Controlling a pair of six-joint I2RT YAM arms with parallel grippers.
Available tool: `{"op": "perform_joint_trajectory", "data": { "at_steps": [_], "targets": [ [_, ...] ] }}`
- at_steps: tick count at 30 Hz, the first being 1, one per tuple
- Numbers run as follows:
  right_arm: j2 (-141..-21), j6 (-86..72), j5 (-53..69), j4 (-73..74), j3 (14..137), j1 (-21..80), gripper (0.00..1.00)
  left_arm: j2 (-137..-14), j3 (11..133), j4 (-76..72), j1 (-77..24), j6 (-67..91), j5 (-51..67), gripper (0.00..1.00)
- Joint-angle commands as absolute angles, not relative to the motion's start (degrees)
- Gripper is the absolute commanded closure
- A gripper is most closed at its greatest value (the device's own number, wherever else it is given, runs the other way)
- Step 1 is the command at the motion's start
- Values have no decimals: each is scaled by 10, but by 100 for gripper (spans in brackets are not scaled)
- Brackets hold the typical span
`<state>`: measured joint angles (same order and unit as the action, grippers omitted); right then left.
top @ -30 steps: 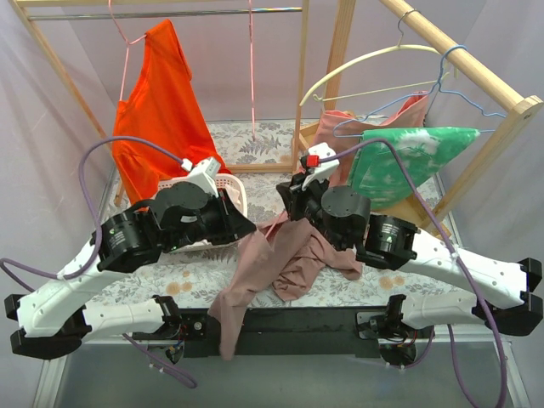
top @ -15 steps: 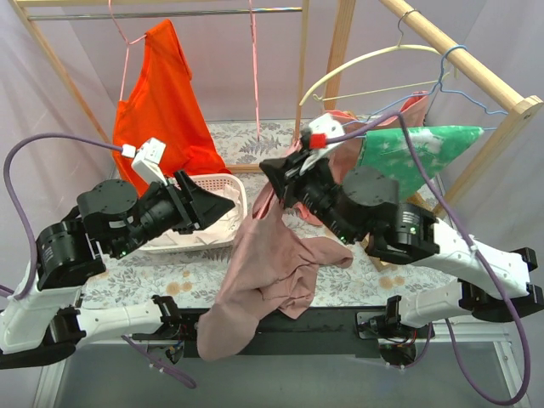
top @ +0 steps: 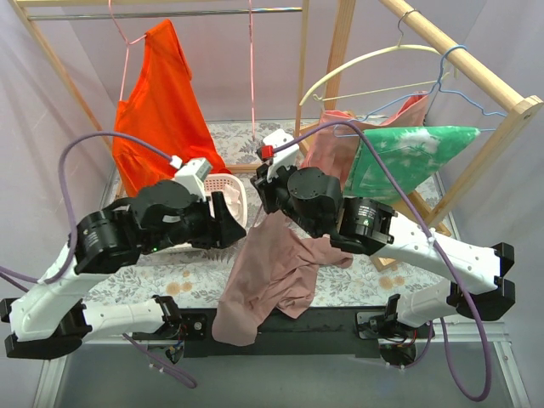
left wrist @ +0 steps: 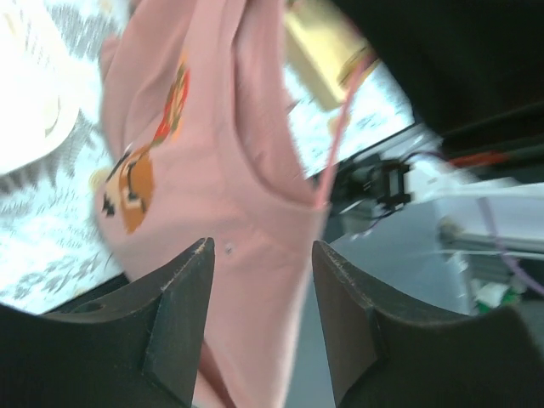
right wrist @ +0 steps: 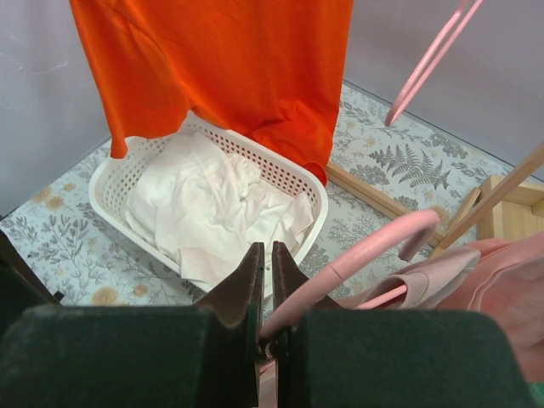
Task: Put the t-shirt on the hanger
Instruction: Place the T-shirt on the hanger, then place the hanger at the clothesline.
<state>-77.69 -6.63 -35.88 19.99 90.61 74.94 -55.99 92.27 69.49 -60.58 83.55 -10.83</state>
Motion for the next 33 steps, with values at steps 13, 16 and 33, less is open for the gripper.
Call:
{"op": "perform_joint_trajectory", "data": {
  "at_steps": [13, 16, 33],
  "targets": [
    [-808, -83, -323, 178, 947, 720, 99, -525, 843, 637, -606, 816, -34, 50],
    [-811, -83, -328, 177, 952, 720, 99, -529, 822, 637, -606, 821, -21, 53],
    [-842, -77, -319, 192, 990, 719, 99, -541, 795, 676, -606, 865, -173, 92]
  ]
}}
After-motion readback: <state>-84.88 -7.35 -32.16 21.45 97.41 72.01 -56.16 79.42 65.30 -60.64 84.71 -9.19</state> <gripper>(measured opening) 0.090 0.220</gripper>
